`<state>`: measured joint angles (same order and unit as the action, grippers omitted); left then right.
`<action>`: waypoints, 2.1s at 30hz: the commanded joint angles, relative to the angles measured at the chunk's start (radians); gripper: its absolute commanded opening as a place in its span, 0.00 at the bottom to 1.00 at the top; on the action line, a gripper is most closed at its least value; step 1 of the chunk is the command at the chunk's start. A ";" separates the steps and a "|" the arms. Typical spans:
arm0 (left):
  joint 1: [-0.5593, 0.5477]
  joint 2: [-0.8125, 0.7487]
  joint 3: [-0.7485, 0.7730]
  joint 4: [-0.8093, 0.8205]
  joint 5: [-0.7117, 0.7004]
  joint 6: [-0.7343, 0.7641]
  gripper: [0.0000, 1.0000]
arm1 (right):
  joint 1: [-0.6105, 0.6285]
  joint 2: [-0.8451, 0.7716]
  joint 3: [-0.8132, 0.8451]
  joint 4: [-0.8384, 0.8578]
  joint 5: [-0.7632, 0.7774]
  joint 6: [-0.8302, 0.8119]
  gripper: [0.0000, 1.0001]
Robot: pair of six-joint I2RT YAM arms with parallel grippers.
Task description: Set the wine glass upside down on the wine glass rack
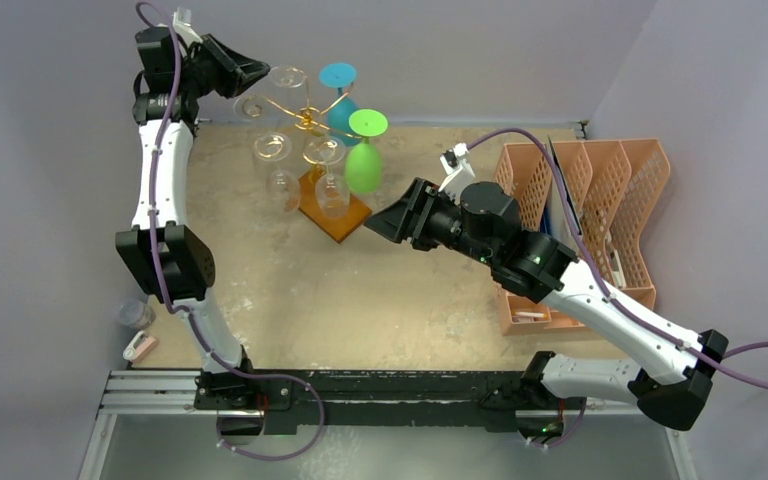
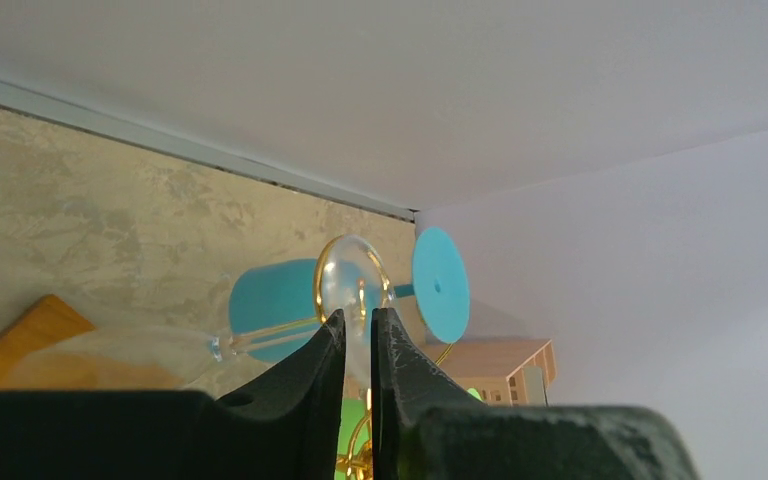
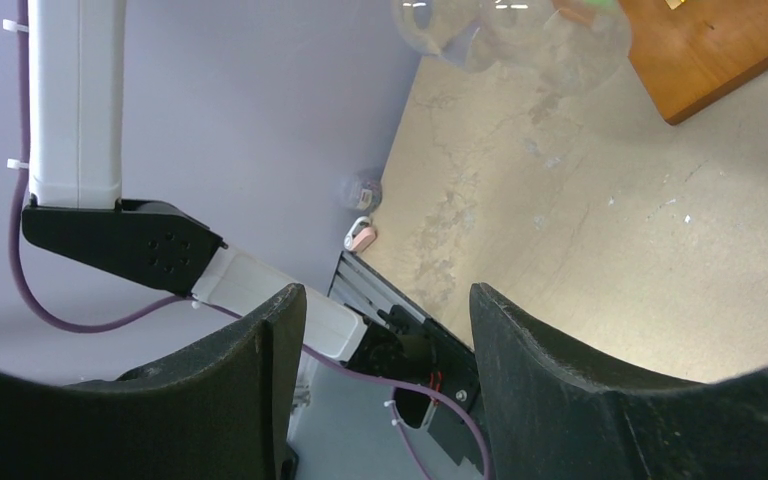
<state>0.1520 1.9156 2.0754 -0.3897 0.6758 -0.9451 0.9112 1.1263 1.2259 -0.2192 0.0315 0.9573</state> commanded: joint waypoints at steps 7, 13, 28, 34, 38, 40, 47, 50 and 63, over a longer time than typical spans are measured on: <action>0.012 -0.015 0.103 -0.057 -0.059 0.071 0.15 | 0.000 -0.003 0.005 0.037 -0.001 0.009 0.63; 0.024 -0.072 0.125 -0.141 -0.163 0.194 0.27 | -0.001 -0.024 0.007 0.002 0.038 0.000 0.64; 0.026 -0.573 -0.268 -0.368 -0.510 0.513 0.72 | -0.001 -0.155 0.050 -0.314 0.462 -0.345 0.83; 0.027 -0.839 -0.551 -0.426 -0.560 0.565 0.72 | -0.001 -0.209 0.065 -0.382 0.625 -0.465 0.97; 0.026 -1.039 -0.675 -0.481 -0.594 0.561 0.72 | -0.001 -0.261 0.076 -0.381 0.703 -0.555 0.99; 0.027 -1.138 -0.724 -0.487 -0.595 0.560 0.73 | -0.001 -0.301 0.083 -0.375 0.729 -0.598 0.99; 0.026 -1.351 -0.794 -0.538 -0.685 0.556 0.73 | -0.001 -0.400 0.140 -0.403 0.742 -0.670 0.99; 0.027 -1.384 -0.763 -0.575 -0.722 0.563 0.73 | -0.001 -0.428 0.159 -0.417 0.740 -0.670 0.99; 0.026 -1.322 -0.539 -0.718 -0.733 0.619 0.81 | -0.001 -0.456 0.214 -0.413 0.713 -0.686 0.99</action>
<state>0.1749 0.5743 1.5082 -1.0740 -0.0673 -0.3531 0.9104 0.6670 1.4078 -0.6491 0.7414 0.2924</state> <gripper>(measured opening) 0.799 0.987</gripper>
